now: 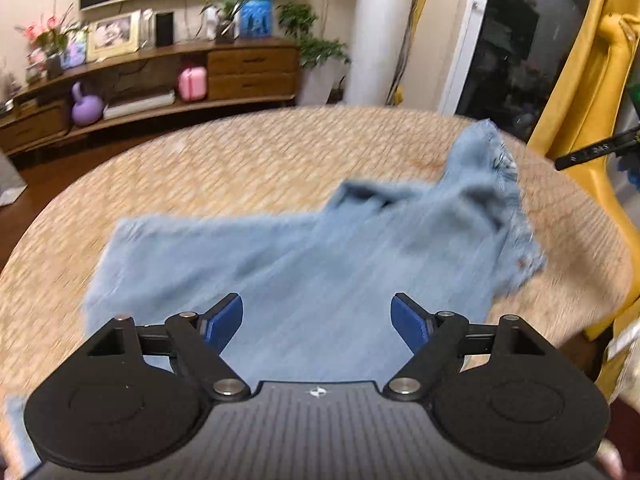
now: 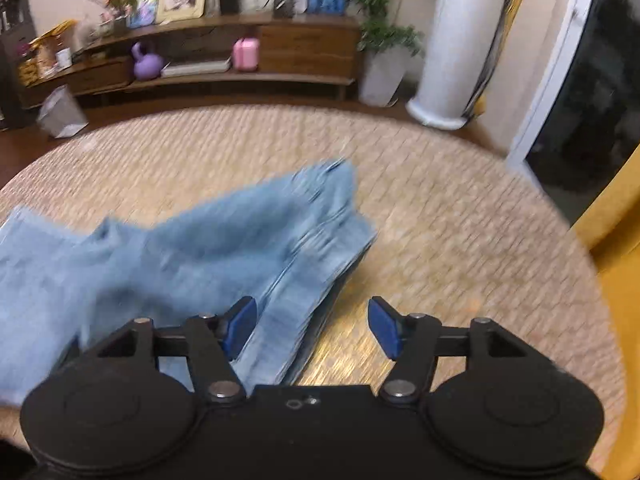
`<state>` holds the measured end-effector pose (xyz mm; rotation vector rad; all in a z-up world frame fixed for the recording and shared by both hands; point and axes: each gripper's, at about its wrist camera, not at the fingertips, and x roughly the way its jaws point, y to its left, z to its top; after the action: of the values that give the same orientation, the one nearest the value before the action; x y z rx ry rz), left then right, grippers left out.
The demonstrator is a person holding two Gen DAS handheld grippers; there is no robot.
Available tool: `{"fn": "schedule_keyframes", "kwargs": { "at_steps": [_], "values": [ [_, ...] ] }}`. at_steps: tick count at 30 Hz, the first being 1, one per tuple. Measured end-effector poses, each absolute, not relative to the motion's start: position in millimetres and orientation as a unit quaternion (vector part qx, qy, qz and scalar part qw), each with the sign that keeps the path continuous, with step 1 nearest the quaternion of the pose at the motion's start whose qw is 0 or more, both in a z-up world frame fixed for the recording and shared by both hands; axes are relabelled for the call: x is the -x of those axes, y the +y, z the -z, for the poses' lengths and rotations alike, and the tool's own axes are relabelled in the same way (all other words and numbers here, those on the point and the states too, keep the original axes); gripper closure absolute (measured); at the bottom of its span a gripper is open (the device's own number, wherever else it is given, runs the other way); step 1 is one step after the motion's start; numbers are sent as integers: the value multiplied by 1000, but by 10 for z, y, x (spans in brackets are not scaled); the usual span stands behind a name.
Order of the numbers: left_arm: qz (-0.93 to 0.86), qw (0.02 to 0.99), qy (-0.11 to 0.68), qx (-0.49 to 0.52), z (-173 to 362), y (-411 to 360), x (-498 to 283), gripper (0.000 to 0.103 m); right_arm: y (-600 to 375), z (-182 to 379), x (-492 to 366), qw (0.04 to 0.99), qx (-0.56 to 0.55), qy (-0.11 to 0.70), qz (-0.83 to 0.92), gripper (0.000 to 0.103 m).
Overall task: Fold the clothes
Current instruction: 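Lay the jeans on the table and open both grippers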
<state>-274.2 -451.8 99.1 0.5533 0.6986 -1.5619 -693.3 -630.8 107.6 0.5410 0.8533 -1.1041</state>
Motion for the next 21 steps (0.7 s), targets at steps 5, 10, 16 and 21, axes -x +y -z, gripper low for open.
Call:
{"fn": "schedule_keyframes", "kwargs": {
  "at_steps": [5, 10, 16, 21],
  "values": [
    [643, 638, 337, -259, -812, -4151, 2505, 22, -6155, -530, 6876, 716, -307, 394, 487, 0],
    [627, 644, 343, -272, -685, -4002, 2441, 22, -6010, -250, 6734, 712, -335, 406, 465, 0],
    [617, 639, 357, -288, -517, -4041, 2455, 22, -5961, -117, 6645, 702, -346, 411, 468, 0],
    [608, 637, 369, -298, -386, -4094, 2456, 22, -5918, -107, 6636, 704, -340, 407, 473, 0]
  ]
}}
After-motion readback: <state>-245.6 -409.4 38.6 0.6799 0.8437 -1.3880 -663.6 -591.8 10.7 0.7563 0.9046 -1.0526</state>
